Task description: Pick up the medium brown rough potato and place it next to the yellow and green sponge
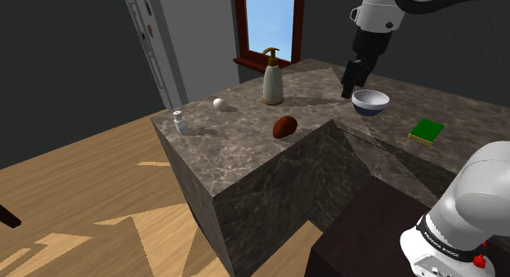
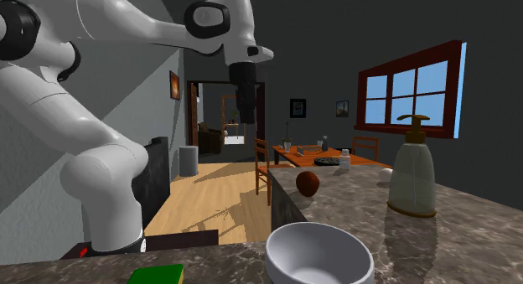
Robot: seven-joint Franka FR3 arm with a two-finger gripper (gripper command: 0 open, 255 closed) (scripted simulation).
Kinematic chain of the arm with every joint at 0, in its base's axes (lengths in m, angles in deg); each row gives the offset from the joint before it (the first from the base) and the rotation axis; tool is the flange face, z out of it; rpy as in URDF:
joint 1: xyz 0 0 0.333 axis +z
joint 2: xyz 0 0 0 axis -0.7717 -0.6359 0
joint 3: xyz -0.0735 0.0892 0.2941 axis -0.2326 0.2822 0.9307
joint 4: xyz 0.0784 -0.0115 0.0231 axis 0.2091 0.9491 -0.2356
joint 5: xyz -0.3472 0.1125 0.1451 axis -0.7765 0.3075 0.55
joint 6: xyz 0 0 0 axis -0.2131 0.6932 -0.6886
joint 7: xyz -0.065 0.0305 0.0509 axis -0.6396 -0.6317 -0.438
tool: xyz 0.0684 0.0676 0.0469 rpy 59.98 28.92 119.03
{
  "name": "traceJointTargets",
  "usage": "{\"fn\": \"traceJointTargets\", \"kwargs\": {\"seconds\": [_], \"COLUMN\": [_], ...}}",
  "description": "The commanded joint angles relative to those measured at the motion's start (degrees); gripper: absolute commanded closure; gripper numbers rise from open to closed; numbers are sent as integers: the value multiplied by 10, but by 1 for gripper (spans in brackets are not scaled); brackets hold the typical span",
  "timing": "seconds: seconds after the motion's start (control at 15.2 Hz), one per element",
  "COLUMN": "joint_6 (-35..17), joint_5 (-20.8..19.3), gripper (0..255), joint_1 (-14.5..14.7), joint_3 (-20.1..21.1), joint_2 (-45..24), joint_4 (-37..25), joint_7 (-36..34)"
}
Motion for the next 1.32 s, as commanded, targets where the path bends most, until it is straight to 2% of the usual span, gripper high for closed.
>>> {"fn": "traceJointTargets", "kwargs": {"seconds": [0.0,0.33,0.66,0.92,1.25], "joint_6": [0,-30,-32,-17,17], "joint_5": [0,-4,15,38,56], "gripper": [0,0,0,0,0], "joint_1": [0,44,84,104,117], "joint_3": [0,-74,-121,-135,-122], "joint_2": [0,-129,-270,-383,-516], "joint_4": [0,-57,-144,-227,-338], "joint_7": [0,195,386,530,688]}}
